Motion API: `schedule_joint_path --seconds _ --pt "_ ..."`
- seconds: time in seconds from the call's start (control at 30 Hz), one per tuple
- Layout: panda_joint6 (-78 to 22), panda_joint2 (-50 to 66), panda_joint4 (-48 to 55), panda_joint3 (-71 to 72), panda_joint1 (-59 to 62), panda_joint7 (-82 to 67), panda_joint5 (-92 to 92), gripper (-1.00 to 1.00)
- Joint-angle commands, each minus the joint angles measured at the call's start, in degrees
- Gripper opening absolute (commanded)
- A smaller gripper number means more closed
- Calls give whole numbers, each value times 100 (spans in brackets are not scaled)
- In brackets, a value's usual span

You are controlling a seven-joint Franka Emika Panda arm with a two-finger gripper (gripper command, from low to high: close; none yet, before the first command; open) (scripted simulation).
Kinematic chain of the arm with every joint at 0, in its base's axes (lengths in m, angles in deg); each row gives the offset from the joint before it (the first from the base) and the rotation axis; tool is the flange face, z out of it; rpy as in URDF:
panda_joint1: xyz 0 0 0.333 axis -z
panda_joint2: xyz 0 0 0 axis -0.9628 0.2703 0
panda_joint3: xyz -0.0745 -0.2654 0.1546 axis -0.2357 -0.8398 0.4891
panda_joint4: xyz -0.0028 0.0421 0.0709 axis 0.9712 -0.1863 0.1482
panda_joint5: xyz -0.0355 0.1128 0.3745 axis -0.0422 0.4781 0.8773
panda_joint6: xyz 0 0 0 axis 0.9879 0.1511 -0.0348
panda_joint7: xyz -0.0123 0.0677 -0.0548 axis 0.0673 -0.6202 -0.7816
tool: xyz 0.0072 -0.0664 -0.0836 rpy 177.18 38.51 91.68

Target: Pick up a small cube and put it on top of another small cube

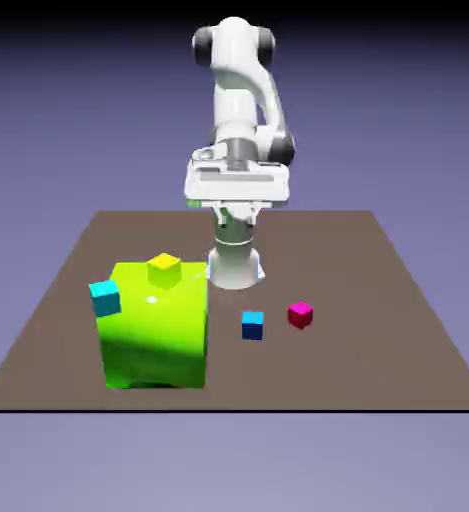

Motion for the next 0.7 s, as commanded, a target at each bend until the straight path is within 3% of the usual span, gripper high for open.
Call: schedule_joint_path --seconds 0.0,0.13,0.53,0.67 --pt "-245 192 101 208 -30 -84 81 0" --pt "-1219 964 477 995 -110 -366 384 0" --pt "-3887 3456 585 1634 1208 955 502 0" --pt "-3854 3888 481 1517 1393 1267 393 0"
